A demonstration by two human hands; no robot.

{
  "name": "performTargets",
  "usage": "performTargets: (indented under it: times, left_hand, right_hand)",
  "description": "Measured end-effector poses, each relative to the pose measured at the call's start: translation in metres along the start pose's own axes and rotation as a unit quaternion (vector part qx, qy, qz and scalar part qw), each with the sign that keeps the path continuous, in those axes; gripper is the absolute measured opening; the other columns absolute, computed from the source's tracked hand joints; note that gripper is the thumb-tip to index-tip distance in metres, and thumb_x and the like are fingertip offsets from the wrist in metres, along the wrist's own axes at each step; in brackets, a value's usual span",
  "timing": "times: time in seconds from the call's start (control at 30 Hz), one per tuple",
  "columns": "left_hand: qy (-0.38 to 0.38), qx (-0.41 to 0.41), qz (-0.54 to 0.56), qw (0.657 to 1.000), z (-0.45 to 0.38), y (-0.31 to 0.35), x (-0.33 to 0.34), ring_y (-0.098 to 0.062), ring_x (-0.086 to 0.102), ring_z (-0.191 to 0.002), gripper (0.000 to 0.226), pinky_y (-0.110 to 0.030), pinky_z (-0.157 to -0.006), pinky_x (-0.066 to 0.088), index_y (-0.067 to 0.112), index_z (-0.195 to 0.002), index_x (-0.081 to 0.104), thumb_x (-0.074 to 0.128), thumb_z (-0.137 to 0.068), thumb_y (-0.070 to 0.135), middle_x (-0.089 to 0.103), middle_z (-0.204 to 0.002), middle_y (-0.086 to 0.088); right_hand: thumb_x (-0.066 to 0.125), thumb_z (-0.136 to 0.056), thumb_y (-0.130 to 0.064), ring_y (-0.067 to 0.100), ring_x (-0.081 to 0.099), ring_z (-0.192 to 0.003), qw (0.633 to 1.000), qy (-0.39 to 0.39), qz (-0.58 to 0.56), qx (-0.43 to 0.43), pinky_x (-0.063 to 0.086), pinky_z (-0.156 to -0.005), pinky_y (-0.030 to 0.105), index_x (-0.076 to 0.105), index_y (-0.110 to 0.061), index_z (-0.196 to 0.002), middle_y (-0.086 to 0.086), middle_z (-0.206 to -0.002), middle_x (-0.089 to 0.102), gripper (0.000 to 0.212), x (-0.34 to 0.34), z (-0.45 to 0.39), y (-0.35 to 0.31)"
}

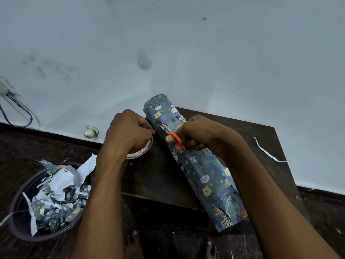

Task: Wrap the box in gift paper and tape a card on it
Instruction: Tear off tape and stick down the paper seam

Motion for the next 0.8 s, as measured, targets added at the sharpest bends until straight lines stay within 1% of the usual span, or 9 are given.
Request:
performTargets:
  times: [0.17, 0.27, 0.33, 0.47, 0.57, 0.63, 0.7, 0.77, 0.8]
  left_hand:
    - [0.003, -0.004, 0.006, 1.000, 0.0004, 0.0007, -0.0014, -0.017, 0.068, -0.085, 0.017, -0.037, -0.081, 0.058, 0.034, -0.065, 0.076, 0.082, -0.077, 0.025, 0.071, -0.072, 0.009]
    - [0.004, -0.002, 0.016, 1.000, 0.0006, 0.0012, -0.0025, -0.015, 0.067, -0.085, 0.014, -0.034, -0.079, 0.056, 0.032, -0.068, 0.077, 0.083, -0.079, 0.025, 0.071, -0.073, 0.008]
    - [0.001, -0.001, 0.025, 1.000, 0.0002, 0.0012, -0.0030, -0.012, 0.064, -0.078, 0.013, -0.028, -0.071, 0.049, 0.032, -0.070, 0.078, 0.083, -0.079, 0.025, 0.068, -0.067, 0.009]
    - [-0.010, 0.009, 0.043, 0.999, -0.0007, 0.0012, -0.0021, -0.005, 0.053, -0.060, 0.007, -0.023, -0.058, 0.037, 0.028, -0.076, 0.081, 0.082, -0.081, 0.022, 0.057, -0.046, 0.018]
    - [-0.016, 0.013, 0.057, 0.998, -0.0013, 0.0003, -0.0006, -0.005, 0.053, -0.059, 0.008, -0.022, -0.058, 0.037, 0.027, -0.077, 0.081, 0.082, -0.081, 0.020, 0.056, -0.043, 0.020]
    - [-0.012, 0.017, 0.070, 0.997, -0.0022, -0.0010, -0.0001, -0.008, 0.056, -0.063, 0.009, -0.023, -0.060, 0.038, 0.028, -0.076, 0.081, 0.082, -0.081, 0.020, 0.060, -0.048, 0.017]
    - [-0.011, 0.019, 0.080, 0.997, -0.0024, -0.0020, 0.0003, -0.012, 0.057, -0.064, 0.009, -0.024, -0.062, 0.040, 0.027, -0.076, 0.081, 0.083, -0.080, 0.020, 0.065, -0.056, 0.009]
    - [-0.016, 0.016, 0.088, 0.996, -0.0037, -0.0036, 0.0011, -0.011, 0.056, -0.058, 0.009, -0.025, -0.063, 0.041, 0.026, -0.075, 0.080, 0.082, -0.081, 0.021, 0.066, -0.057, 0.002]
    - [-0.020, 0.014, 0.092, 0.995, -0.0042, -0.0039, 0.0017, -0.008, 0.054, -0.052, 0.008, -0.025, -0.061, 0.041, 0.025, -0.075, 0.080, 0.082, -0.082, 0.020, 0.066, -0.054, 0.002]
  right_hand:
    - [0.062, -0.096, -0.011, 0.006, 0.034, -0.042, 1.000, -0.009, -0.007, -0.017, 0.025, -0.037, 0.015, 0.076, -0.013, -0.077, 0.005, -0.066, 0.069, 0.023, -0.0007, 0.0017, 0.0009]
    - [0.071, -0.093, -0.015, 0.008, 0.033, -0.046, 1.000, -0.016, -0.006, -0.017, 0.025, -0.038, 0.016, 0.075, -0.008, -0.084, 0.007, -0.069, 0.069, 0.012, -0.0006, 0.0018, 0.0013]
    - [0.073, -0.092, -0.017, 0.009, 0.034, -0.049, 1.000, -0.021, 0.000, -0.017, 0.025, -0.038, 0.016, 0.074, -0.007, -0.090, 0.008, -0.070, 0.070, 0.009, -0.0006, 0.0020, 0.0010]
    - [0.073, -0.092, -0.018, 0.009, 0.037, -0.050, 0.999, -0.027, 0.012, -0.015, 0.025, -0.039, 0.016, 0.074, -0.002, -0.102, 0.008, -0.073, 0.071, 0.019, -0.0008, 0.0021, 0.0003]
    - [0.074, -0.091, -0.020, 0.008, 0.037, -0.050, 0.999, -0.028, 0.017, -0.012, 0.025, -0.040, 0.017, 0.074, 0.002, -0.106, 0.008, -0.075, 0.072, 0.027, -0.0008, 0.0018, 0.0002]
    - [0.074, -0.091, -0.020, 0.008, 0.037, -0.050, 0.999, -0.027, 0.016, -0.010, 0.025, -0.040, 0.017, 0.073, 0.004, -0.109, 0.008, -0.075, 0.072, 0.030, -0.0011, 0.0013, 0.0003]
    - [0.073, -0.091, -0.019, 0.008, 0.038, -0.050, 1.000, -0.027, 0.012, -0.007, 0.025, -0.039, 0.016, 0.072, 0.005, -0.111, 0.008, -0.074, 0.072, 0.031, -0.0011, 0.0010, 0.0005]
    - [0.073, -0.092, -0.019, 0.008, 0.038, -0.050, 1.000, -0.027, 0.010, -0.006, 0.026, -0.038, 0.016, 0.073, 0.004, -0.109, 0.007, -0.074, 0.072, 0.029, -0.0008, 0.0010, 0.0005]
    - [0.073, -0.091, -0.019, 0.008, 0.039, -0.050, 1.000, -0.027, 0.011, -0.005, 0.026, -0.038, 0.016, 0.074, 0.002, -0.107, 0.007, -0.074, 0.072, 0.026, -0.0006, 0.0012, 0.0004]
Point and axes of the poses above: each hand's wrist, its own z-axis away from the middle knuckle, its own x-axis out of the palm, y = z × x, the point moved 4 cm from there along -z, towards the middle knuckle
